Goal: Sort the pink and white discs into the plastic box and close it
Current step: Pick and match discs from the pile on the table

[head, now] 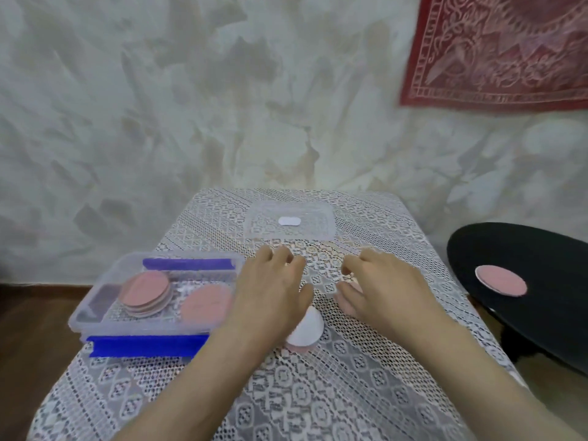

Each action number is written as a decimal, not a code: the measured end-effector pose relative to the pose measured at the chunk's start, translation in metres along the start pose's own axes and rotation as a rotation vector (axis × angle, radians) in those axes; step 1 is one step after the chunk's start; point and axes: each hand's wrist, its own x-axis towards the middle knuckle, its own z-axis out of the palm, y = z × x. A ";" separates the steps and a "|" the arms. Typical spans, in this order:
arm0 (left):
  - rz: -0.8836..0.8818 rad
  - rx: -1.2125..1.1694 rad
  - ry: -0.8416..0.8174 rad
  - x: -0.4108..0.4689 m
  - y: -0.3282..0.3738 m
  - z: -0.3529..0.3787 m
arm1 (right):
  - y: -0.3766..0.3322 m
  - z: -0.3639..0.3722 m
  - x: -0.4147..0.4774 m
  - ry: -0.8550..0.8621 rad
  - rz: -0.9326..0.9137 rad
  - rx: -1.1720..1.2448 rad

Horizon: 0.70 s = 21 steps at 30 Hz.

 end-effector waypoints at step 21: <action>0.005 -0.139 -0.116 -0.010 0.032 0.045 | 0.054 0.039 -0.005 -0.202 0.243 0.456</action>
